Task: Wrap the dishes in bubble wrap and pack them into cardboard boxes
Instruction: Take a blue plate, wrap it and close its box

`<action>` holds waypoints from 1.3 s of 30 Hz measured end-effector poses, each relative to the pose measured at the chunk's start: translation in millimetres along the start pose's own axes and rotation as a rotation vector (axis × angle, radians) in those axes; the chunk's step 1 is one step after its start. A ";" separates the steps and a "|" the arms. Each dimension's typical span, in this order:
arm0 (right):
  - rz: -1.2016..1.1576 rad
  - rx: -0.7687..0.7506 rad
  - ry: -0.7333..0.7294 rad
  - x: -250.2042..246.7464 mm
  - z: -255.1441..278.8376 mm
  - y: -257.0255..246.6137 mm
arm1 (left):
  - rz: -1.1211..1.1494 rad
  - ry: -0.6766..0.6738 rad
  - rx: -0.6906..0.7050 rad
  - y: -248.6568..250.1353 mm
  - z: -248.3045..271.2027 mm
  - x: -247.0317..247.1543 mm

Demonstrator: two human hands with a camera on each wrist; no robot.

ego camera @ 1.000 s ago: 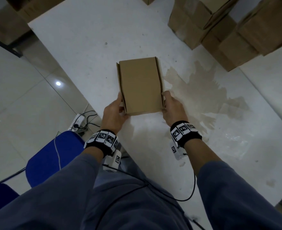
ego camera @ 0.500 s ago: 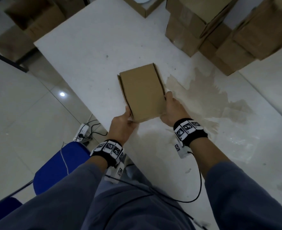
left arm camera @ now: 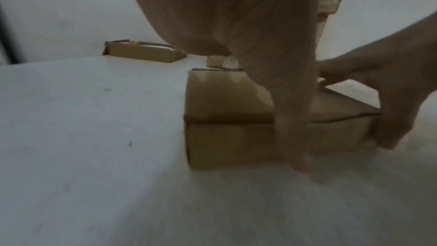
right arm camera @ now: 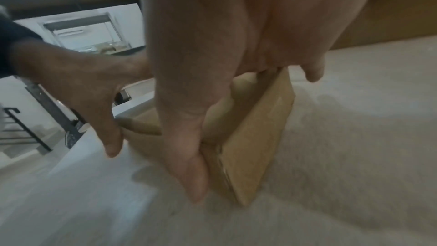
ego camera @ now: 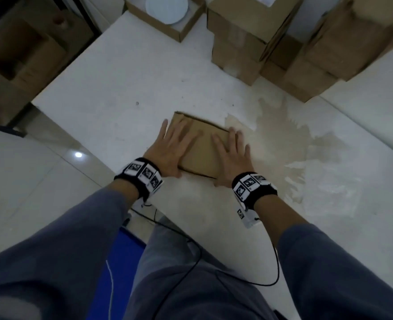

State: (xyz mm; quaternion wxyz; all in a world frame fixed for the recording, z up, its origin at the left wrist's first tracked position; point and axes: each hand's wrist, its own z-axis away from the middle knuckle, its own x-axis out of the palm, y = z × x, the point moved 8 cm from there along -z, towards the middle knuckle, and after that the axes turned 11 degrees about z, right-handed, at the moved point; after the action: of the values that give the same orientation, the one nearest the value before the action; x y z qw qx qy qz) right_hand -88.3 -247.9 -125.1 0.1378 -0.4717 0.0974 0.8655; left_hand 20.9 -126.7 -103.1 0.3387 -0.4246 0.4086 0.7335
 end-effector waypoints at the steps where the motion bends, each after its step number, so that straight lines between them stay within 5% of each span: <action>1: 0.030 -0.017 -0.013 -3.9 -4.0 -0.2 | -0.056 -0.039 0.034 -0.7 -10.4 -1.2; 10: 0.122 0.011 -0.150 -12.7 -25.0 -5.1 | -0.078 -0.116 0.145 -7.5 -37.6 6.4; 17: -0.079 0.047 -0.060 -12.1 -27.2 -7.0 | -0.045 -0.142 0.242 -6.6 -38.1 5.4; 39: -0.069 0.107 0.087 -10.4 -29.0 -22.2 | 0.019 -0.144 0.267 -4.0 -41.6 12.3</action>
State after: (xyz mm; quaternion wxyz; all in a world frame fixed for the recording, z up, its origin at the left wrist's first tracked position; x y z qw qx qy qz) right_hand -52.7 -237.1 -132.8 0.1883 -0.5039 0.1330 0.8325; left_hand 33.7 -160.0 -128.1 0.4136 -0.3181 0.4810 0.7045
